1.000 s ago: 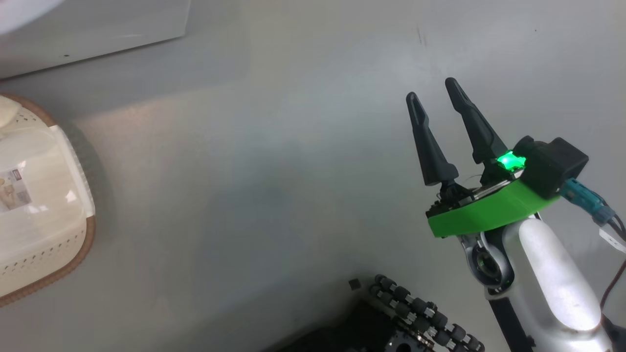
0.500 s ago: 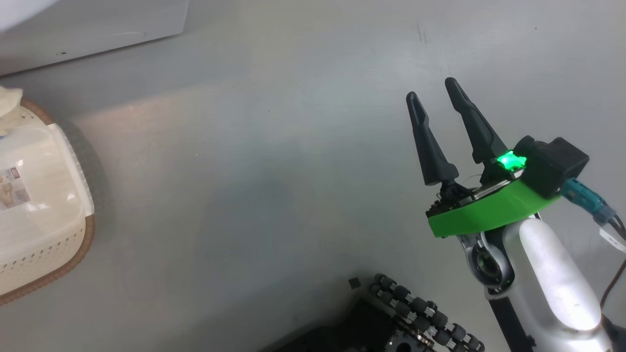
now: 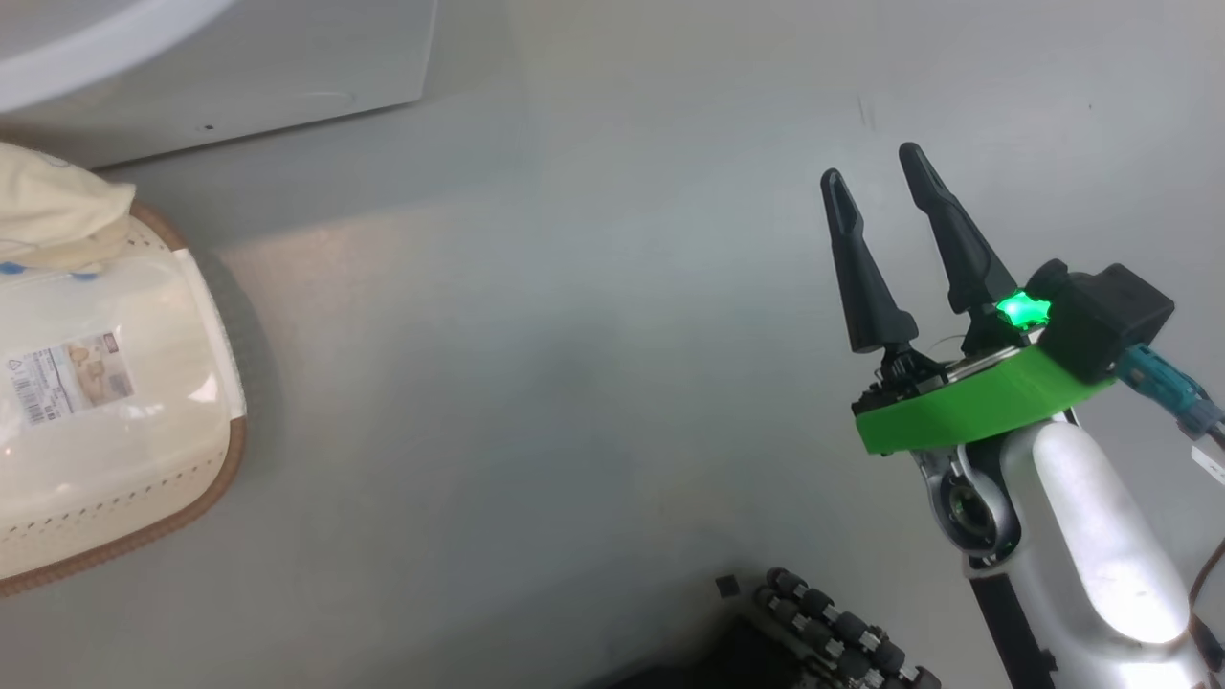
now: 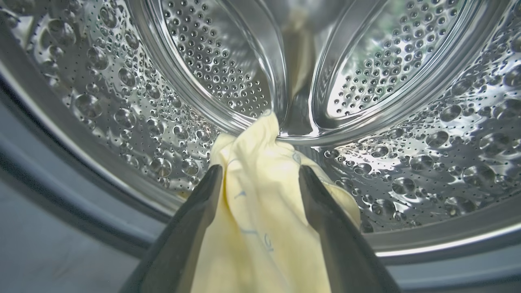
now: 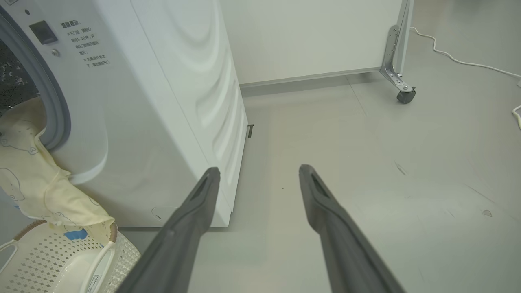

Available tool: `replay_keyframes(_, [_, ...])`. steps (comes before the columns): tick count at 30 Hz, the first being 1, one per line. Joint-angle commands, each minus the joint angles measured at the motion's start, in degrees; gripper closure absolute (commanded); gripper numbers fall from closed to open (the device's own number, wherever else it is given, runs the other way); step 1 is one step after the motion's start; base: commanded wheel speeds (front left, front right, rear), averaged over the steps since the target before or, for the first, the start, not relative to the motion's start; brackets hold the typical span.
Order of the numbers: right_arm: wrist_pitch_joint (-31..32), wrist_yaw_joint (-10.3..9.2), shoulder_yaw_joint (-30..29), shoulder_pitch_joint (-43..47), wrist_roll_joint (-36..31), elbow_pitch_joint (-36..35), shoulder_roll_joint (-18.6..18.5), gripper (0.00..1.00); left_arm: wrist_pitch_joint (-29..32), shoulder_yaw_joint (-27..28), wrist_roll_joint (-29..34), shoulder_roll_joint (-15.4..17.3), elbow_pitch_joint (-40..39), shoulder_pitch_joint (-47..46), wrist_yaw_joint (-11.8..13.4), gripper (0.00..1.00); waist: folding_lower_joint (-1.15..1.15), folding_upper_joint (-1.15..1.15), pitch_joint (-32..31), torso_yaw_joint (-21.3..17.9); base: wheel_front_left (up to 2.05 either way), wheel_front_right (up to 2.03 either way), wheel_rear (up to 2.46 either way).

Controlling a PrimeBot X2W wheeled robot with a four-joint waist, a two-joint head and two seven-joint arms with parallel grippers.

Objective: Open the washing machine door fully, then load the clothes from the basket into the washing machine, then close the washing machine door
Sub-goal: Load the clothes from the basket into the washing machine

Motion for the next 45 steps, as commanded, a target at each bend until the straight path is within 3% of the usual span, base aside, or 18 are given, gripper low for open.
replay_keyframes(1, [-0.5,0.08,0.1,1.1,-0.8,-1.2,-0.4,0.0,-1.2,1.0,-0.6,1.9,-1.1,2.2,0.7,0.0,0.0,0.0,-1.8,1.3,0.0,0.0,0.0])
replay_keyframes(14, [-0.5,0.08,-3.0,4.2,-4.0,-0.3,-0.4,0.0,-4.1,2.2,-2.1,-4.8,-7.2,17.4,5.1,0.0,0.0,0.0,-9.0,5.8,0.0,0.0,0.0])
replay_keyframes(31, [1.2,0.08,-7.4,8.9,-8.0,0.1,-0.4,0.0,-4.3,3.5,1.3,-14.1,-34.3,49.8,13.2,0.0,0.0,0.0,-20.7,13.7,0.0,0.0,0.0])
replay_keyframes(45, [4.7,0.08,-8.7,13.3,-9.8,-1.9,-0.4,0.0,-2.9,0.0,3.0,-16.4,-45.7,63.2,15.8,0.0,0.0,0.0,-28.1,16.7,0.0,0.0,0.0])
